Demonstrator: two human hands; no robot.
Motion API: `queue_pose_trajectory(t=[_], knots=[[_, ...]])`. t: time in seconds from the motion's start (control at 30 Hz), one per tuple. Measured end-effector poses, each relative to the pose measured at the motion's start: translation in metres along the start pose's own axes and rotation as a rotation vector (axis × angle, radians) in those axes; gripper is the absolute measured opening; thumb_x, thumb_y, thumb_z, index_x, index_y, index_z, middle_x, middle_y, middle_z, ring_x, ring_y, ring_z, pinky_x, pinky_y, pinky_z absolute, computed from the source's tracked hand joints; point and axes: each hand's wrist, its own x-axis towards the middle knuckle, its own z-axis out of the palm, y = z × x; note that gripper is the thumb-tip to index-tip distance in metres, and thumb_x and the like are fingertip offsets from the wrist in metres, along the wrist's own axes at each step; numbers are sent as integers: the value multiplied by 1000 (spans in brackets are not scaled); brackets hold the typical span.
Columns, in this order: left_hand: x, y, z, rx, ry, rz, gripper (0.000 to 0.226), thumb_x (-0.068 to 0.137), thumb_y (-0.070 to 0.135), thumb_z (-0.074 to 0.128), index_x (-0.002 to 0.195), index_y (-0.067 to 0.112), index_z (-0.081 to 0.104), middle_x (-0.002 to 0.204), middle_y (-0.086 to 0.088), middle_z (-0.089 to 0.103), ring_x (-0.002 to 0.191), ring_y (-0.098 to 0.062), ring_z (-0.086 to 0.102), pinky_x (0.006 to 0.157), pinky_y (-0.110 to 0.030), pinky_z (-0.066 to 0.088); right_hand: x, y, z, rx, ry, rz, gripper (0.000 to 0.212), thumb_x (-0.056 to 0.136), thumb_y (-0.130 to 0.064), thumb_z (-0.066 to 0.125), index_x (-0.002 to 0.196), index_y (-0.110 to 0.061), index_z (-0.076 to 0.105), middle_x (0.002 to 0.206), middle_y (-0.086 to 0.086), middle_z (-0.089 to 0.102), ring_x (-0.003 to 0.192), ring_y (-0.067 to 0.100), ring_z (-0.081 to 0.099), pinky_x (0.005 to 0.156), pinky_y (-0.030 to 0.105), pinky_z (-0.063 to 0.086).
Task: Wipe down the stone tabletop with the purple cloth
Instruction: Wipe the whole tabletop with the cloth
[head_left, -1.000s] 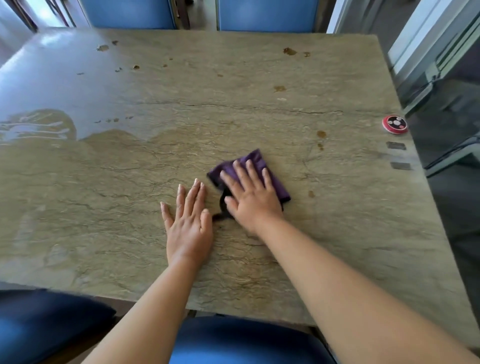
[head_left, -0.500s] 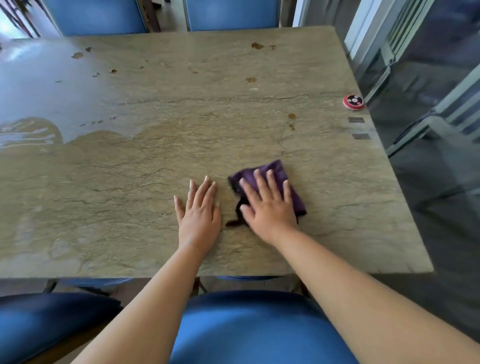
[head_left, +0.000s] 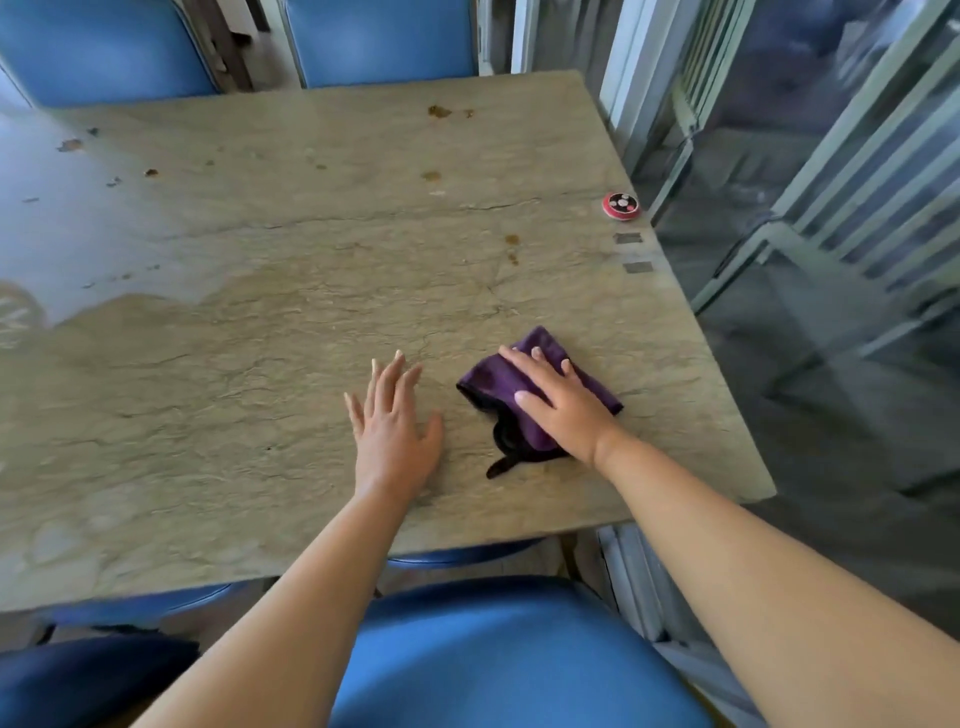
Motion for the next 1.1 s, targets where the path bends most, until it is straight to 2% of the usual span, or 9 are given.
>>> queue_pose_trajectory(t=[0.07, 0.17, 0.27, 0.43, 0.6, 0.7, 0.9, 1.0, 1.1], knots=[[0, 28, 14, -7, -40, 250, 56, 92, 28, 44, 146, 15, 36, 157, -1, 26, 149, -16, 5, 121, -38, -1, -6, 8, -12, 141, 162, 32, 49, 95, -8, 48, 139, -26, 45, 151, -3, 37, 146, 12, 18, 119, 27, 5], [-1, 68, 44, 146, -135, 424, 63, 94, 47, 29, 151, 19, 29, 160, -3, 21, 149, -17, 4, 122, -39, 3, -13, 40, -30, -83, 280, 145, 45, 92, -3, 47, 133, -20, 54, 153, 4, 34, 147, 19, 13, 120, 36, 6], [-1, 89, 68, 331, -169, 342, 71, 92, 64, 19, 154, 31, 9, 162, 0, -2, 148, -22, -13, 118, -52, -8, -16, 65, -45, -276, 291, 275, 42, 96, -17, 45, 138, -26, 47, 157, 2, 23, 148, 21, 4, 120, 42, 6], [58, 83, 70, 381, -130, 259, 75, 87, 72, 20, 152, 38, 9, 163, 1, 2, 149, -26, -7, 117, -57, -3, -11, 86, -46, -437, 326, 225, 41, 96, -33, 33, 134, -27, 47, 152, 6, 34, 144, 31, 21, 114, 54, 21], [134, 88, 68, 348, -196, 60, 70, 87, 71, 23, 150, 46, 4, 162, 7, -5, 148, -23, -14, 116, -56, -9, -8, 90, -42, -503, 392, 216, 45, 95, -34, 28, 133, -26, 49, 147, 6, 40, 141, 30, 29, 113, 52, 25], [127, 94, 69, 335, -205, 134, 65, 89, 69, 21, 149, 50, 6, 161, 14, -1, 148, -22, -11, 116, -55, -8, -6, 91, -43, -491, 401, 191, 45, 95, -32, 27, 134, -25, 49, 147, 6, 40, 142, 29, 28, 116, 50, 20], [52, 73, 54, 351, -355, 655, 63, 89, 71, 24, 147, 54, 6, 159, 22, -2, 148, -12, -13, 119, -51, -7, -10, 98, -54, -259, 434, 118, 44, 94, -4, 46, 135, -16, 51, 148, 4, 41, 143, 22, 25, 118, 46, 20], [74, 75, 54, 350, -348, 628, 64, 86, 75, 22, 145, 57, 5, 159, 23, -2, 148, -9, -13, 119, -49, -8, -21, 102, -66, -306, 461, 145, 47, 90, -2, 51, 130, -26, 58, 143, 7, 47, 137, 26, 37, 110, 50, 34], [113, 104, 76, 341, -292, 394, 66, 84, 75, 19, 145, 57, 2, 160, 18, -5, 148, -15, -14, 117, -51, -11, -32, 106, -66, -524, 467, 281, 44, 93, -23, 49, 132, -44, 49, 144, 5, 43, 138, 31, 32, 108, 59, 28]])
